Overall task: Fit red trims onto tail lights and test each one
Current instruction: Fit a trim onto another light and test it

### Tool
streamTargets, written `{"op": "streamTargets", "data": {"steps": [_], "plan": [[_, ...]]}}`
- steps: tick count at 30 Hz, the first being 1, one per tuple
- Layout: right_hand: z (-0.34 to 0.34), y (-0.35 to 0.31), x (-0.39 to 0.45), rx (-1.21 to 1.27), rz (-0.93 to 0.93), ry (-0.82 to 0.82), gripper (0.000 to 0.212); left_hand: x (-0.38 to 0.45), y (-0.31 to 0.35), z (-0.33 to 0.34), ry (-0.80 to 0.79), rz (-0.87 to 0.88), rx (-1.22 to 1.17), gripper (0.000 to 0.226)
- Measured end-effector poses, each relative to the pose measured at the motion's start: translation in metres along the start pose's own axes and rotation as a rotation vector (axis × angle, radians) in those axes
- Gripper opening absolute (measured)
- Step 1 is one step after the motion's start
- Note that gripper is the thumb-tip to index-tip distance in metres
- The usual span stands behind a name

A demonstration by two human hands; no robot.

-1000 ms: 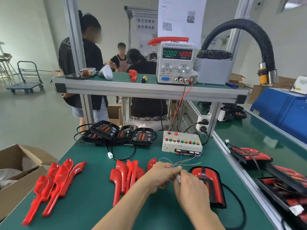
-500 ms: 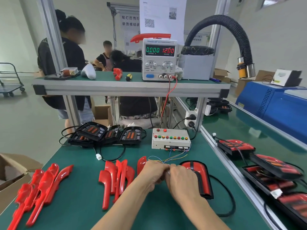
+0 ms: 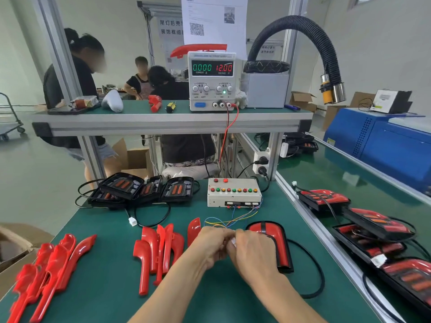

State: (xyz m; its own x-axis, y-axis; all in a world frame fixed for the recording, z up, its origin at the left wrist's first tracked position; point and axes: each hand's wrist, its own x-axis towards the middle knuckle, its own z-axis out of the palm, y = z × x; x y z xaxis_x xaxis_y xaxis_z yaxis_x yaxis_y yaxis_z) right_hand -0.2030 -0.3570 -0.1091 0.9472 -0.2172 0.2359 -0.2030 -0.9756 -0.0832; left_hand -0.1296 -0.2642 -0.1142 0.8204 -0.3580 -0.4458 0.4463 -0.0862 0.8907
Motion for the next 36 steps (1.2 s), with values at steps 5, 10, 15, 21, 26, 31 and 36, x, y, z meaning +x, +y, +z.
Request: {"op": "streamTargets", "data": {"steps": [5, 10, 15, 21, 26, 31, 36], "plan": [[-0.0003, 0.0032, -0.0049, -0.004, 0.021, -0.013, 0.032, -0.0017, -0.0041, 0.0061, -0.017, 0.001, 0.015, 0.028], [0.0008, 0.0039, -0.0043, -0.001, 0.054, -0.047, 0.029, -0.0024, -0.0055, 0.0093, -0.022, 0.014, 0.004, 0.021], [0.0021, 0.0049, -0.0021, -0.002, 0.054, -0.02, 0.03, -0.0027, -0.0021, 0.0087, -0.061, -0.031, -0.084, 0.02], [0.0071, 0.0058, -0.002, -0.027, -0.004, -0.011, 0.029, -0.0002, -0.0052, 0.0062, -0.084, -0.115, -0.14, 0.018], [0.0092, 0.007, -0.0027, 0.005, -0.017, 0.019, 0.03, 0.0007, -0.0066, 0.0047, -0.086, -0.089, -0.134, 0.012], [0.0059, 0.0068, -0.0027, -0.021, -0.041, 0.017, 0.03, 0.0004, -0.0086, 0.0044, -0.106, -0.091, -0.172, 0.021], [0.0007, 0.0028, -0.0054, 0.013, 0.021, 0.054, 0.028, 0.0005, -0.007, 0.0079, -0.052, -0.072, -0.179, 0.024]]}}
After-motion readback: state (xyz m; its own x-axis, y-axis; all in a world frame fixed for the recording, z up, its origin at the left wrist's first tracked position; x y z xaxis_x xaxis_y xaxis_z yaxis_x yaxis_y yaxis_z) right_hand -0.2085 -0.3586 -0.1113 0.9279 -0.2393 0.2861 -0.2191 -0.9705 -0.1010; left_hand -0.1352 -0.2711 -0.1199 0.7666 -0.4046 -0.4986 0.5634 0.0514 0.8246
